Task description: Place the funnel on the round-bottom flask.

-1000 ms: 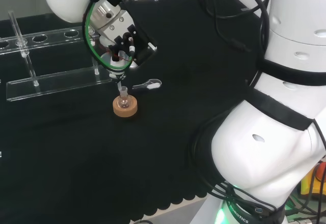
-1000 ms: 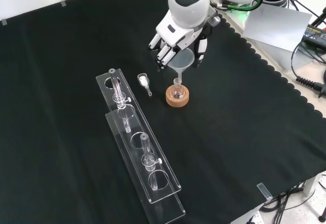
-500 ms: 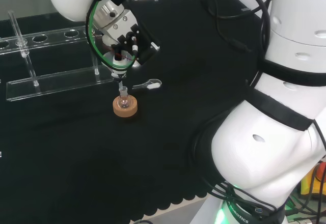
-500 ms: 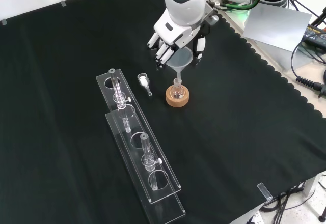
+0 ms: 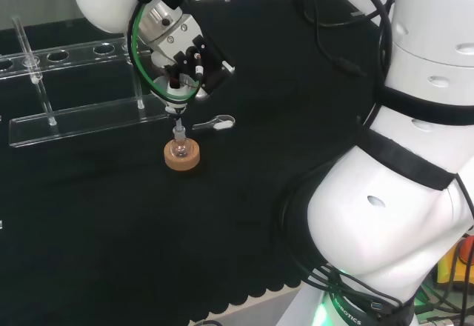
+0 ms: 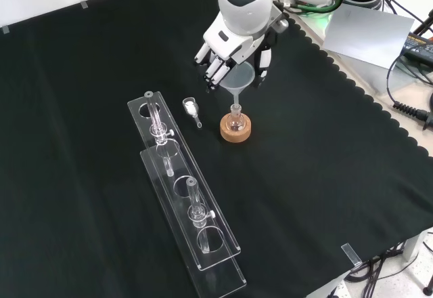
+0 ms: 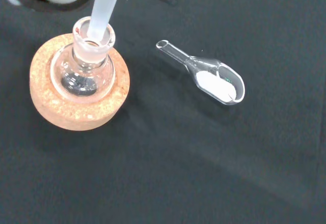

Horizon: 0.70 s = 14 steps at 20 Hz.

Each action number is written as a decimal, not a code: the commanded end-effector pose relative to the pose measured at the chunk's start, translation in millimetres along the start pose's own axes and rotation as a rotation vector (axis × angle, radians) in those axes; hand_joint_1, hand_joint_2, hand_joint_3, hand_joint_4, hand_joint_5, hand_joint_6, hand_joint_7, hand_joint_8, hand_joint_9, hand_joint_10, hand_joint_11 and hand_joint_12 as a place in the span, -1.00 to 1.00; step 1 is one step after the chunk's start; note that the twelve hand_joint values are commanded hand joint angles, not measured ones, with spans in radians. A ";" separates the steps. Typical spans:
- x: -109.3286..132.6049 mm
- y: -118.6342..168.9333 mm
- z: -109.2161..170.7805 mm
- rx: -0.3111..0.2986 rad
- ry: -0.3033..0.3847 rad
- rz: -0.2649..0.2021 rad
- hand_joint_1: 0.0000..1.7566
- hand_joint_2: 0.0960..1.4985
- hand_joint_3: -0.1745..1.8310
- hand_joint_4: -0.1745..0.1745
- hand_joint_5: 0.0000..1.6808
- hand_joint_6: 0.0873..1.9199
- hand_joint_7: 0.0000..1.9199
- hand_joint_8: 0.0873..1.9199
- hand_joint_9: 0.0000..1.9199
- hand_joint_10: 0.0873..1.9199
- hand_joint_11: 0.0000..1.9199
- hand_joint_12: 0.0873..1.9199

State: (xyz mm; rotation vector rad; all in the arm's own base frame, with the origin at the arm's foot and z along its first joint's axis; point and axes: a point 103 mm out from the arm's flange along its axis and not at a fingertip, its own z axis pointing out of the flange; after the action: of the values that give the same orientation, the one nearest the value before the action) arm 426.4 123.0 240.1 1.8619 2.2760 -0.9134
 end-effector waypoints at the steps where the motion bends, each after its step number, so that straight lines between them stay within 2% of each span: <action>1: -7.3 0.3 7.0 -0.001 0.015 0.004 -0.07 -0.16 -0.26 -0.33 -0.35 -0.46 -0.33 -0.33 0.23 -0.31 -0.42 0.28; 9: -9.9 0.4 9.5 -0.002 0.018 0.001 -0.07 -0.16 -0.26 -0.33 -0.35 -0.45 -0.33 -0.33 0.23 -0.31 -0.42 0.28; 12: -3.8 1.8 6.1 0.002 0.008 0.003 -0.07 -0.16 -0.26 -0.33 -0.35 -0.45 -0.33 -0.32 0.23 -0.31 -0.42 0.28; 14: -9.3 1.7 9.3 -0.002 0.017 0.001 -0.07 -0.16 -0.26 -0.33 -0.35 -0.45 -0.33 -0.32 0.23 -0.31 -0.42 0.28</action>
State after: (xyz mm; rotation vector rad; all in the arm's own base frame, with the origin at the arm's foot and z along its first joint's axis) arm 427.2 112.7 236.3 1.8769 2.2804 -0.9029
